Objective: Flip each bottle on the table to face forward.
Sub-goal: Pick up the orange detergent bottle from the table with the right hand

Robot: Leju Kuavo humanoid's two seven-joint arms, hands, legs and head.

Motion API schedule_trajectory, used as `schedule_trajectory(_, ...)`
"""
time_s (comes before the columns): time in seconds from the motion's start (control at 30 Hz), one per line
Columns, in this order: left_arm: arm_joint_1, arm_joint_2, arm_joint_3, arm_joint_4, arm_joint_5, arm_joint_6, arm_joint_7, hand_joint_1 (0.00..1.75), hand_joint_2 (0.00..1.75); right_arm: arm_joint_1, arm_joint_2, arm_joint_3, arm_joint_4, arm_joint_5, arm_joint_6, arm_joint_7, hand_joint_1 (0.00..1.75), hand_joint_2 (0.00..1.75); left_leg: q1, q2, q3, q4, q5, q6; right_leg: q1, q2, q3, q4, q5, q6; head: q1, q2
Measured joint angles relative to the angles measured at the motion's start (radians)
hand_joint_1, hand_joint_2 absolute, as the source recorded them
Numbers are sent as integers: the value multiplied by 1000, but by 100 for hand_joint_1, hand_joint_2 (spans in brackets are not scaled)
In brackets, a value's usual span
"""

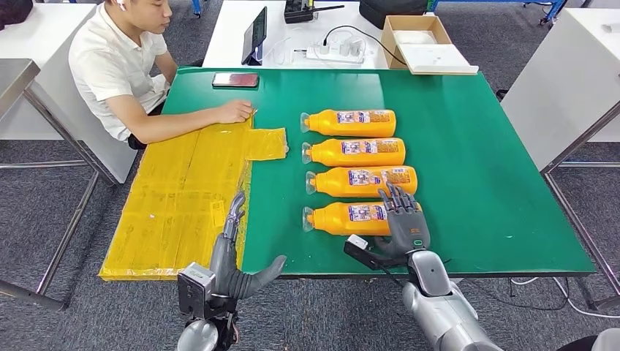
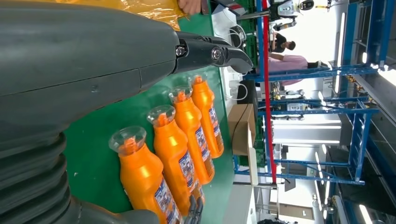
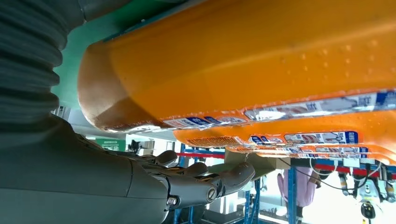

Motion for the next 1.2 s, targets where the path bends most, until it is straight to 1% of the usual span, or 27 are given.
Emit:
schedule_trajectory(0.1, 0, 0, 0, 0, 0, 0, 3, 0, 175, -13, 2, 6, 17, 8, 25, 15, 113, 175, 0, 0, 2, 0, 0, 0, 0, 0, 2, 0, 0, 0, 0, 0)
schedule_trajectory(0.13, 0, 0, 0, 0, 0, 0, 4, 0, 175, -17, 3, 6, 22, 7, 41, 18, 138, 175, 0, 0, 3, 0, 0, 0, 0, 0, 3, 0, 0, 0, 0, 0)
schedule_trajectory(0.17, 0, 0, 0, 0, 0, 0, 5, 0, 175, -20, 4, 7, 27, 5, 58, 20, 138, 175, 0, 0, 3, 0, 0, 0, 0, 0, 3, 0, 0, 0, 0, 0)
schedule_trajectory(0.2, 0, 0, 1, 0, 0, 0, 5, 0, 175, -23, 5, 7, 31, 3, 73, 22, 143, 175, 0, 0, 4, 0, 0, 0, 0, 0, 4, 0, 0, 0, 0, 0)
schedule_trajectory(0.3, -1, 0, 1, 0, 0, 0, 6, 0, 175, -31, 5, 7, 41, 2, 92, 25, 170, 175, 0, 0, 5, 0, 0, 0, 0, 0, 5, 0, 0, 0, 0, 0)
schedule_trajectory(0.33, -1, 0, 1, 0, 0, 0, 6, 0, 175, -34, 5, 8, 44, 1, 95, 25, 175, 175, 0, 0, 5, 0, 0, 0, 0, 0, 5, 0, 0, 0, 0, 0)
schedule_trajectory(0.53, -1, 0, 1, 0, 0, -3, 8, 0, 175, -55, 6, 10, 62, -17, 155, 25, 175, 175, 0, 0, 7, 0, 0, 0, 0, 0, 7, 0, 0, 0, 0, 0)
schedule_trajectory(0.83, -2, 0, 3, 2, 0, -9, 13, 0, 175, -69, 3, 18, 85, -3, 199, 43, 175, 175, 0, 0, 10, 0, 0, 0, 0, 0, 9, -1, 0, 0, 0, 0)
schedule_trajectory(0.9, -2, 0, 3, 4, 1, -10, 14, 0, 175, -69, 2, 19, 88, -10, 203, 32, 175, 175, 0, 0, 11, 0, 0, 0, 0, 0, 9, -1, 0, 0, 0, 0)
schedule_trajectory(0.97, -3, 1, 3, 7, 4, -11, 14, 0, 175, -68, 1, 18, 90, -49, 208, -21, 175, 175, 0, 0, 13, 0, 0, 0, 0, 0, 10, -1, 0, 0, 0, 0)
schedule_trajectory(1.03, -3, 2, 4, 9, 8, -12, 14, 0, 175, -66, -1, 10, 89, -124, 221, -115, 175, 175, 0, 1, 14, 0, -1, 0, 1, 0, 11, -2, 0, 0, 0, 0)
schedule_trajectory(1.1, -3, 4, 4, 10, 12, -12, 12, 0, 175, -63, -3, -3, 88, -190, 237, -191, 175, 175, 0, 4, 16, 0, -1, 0, 1, 3, 12, -2, 0, 0, 0, 0)
schedule_trajectory(1.2, -4, 6, 5, 14, 33, -11, 10, 0, 175, -53, -2, -21, 78, -274, 260, -272, 175, 175, 1, 9, 18, 0, -2, 0, 2, 7, 14, -2, 0, 0, 0, 0)
